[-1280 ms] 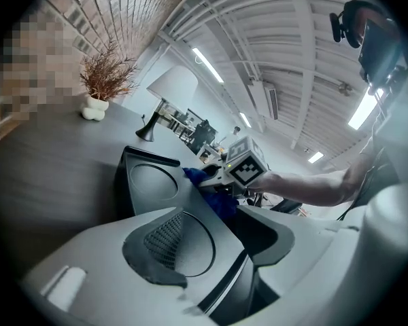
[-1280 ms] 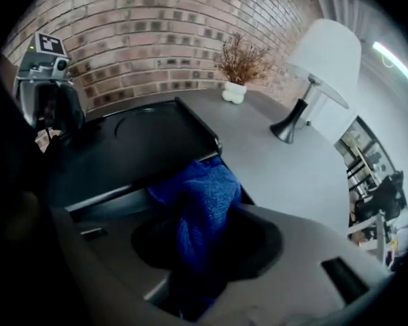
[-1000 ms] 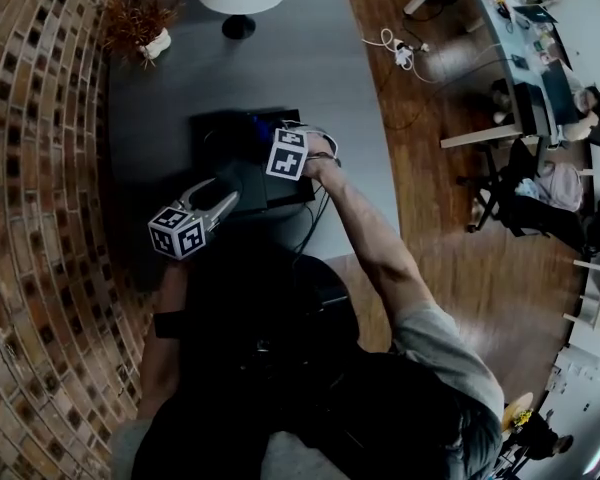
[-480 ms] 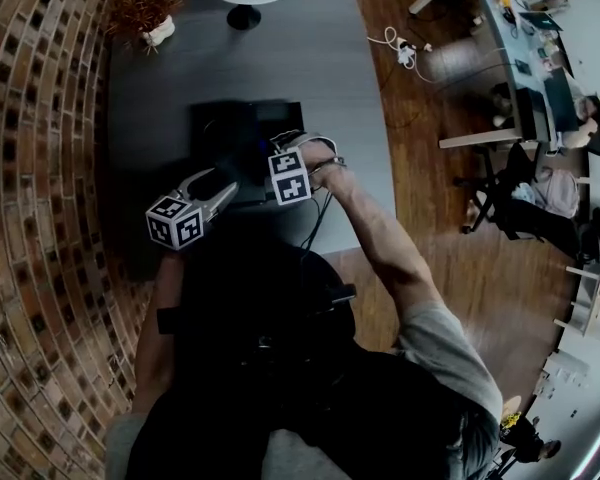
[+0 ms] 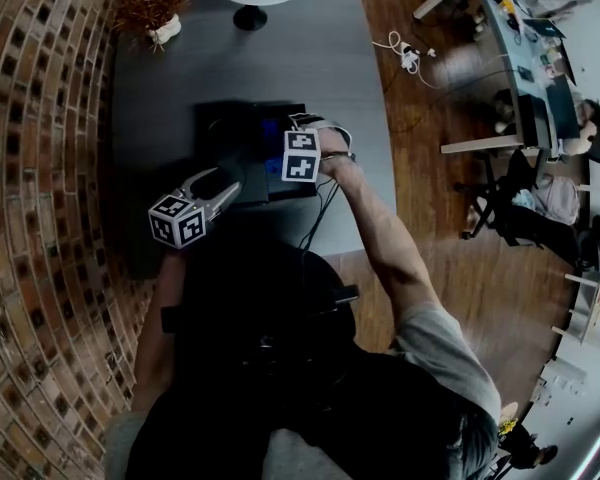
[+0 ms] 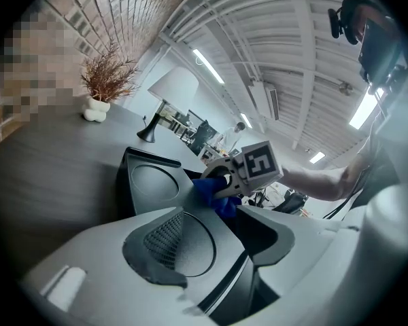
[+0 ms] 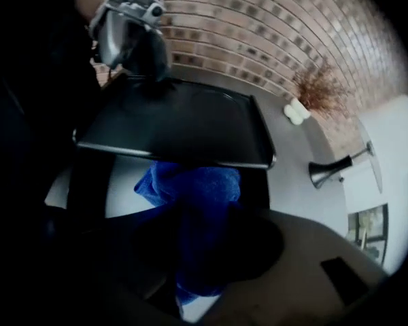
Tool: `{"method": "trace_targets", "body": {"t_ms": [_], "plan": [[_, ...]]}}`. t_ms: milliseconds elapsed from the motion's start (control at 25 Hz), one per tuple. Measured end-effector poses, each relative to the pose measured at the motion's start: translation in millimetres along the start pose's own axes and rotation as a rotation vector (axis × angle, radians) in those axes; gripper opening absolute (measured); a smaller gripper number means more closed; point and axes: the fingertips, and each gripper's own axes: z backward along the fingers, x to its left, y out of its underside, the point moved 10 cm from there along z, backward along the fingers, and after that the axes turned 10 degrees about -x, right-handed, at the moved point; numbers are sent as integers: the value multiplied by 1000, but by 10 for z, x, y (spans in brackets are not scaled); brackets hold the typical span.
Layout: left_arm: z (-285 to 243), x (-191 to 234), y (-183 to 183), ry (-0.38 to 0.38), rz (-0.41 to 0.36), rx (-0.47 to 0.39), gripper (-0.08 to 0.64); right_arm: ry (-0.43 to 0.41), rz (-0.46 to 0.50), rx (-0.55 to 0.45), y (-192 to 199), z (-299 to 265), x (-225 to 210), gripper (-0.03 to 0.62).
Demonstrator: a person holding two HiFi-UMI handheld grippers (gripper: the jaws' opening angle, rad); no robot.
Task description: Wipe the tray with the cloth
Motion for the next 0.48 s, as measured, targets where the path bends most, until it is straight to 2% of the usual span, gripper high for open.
{"method": "trace_targets", "body": {"t_ms": [40, 80, 160, 240, 320, 360, 400, 480], "plan": [[-1, -1, 1, 0, 2, -1, 244, 9, -10, 7, -4, -35, -10, 138], [-2, -4, 5, 1, 5, -2, 244, -9, 29, 9, -34, -65, 60, 138], [-1, -3, 10, 2, 7, -1, 244, -84, 205, 2, -137, -80, 334, 137], [-3, 6, 2, 3, 5, -1, 244, -213, 376, -22, -200, -15, 640, 137], [-3, 7, -4, 4, 7, -2, 238, -341, 439, -53, -190, 51, 854, 137], [0, 2, -4, 3, 8, -2, 238, -352, 412, -59, -165, 63, 861, 137], [1, -5, -3, 1, 8, -3, 238, -314, 342, -60, -129, 68, 777, 137], [-3, -13, -2, 0, 7, -3, 238, -119, 110, -52, -37, 78, 397, 138]]}}
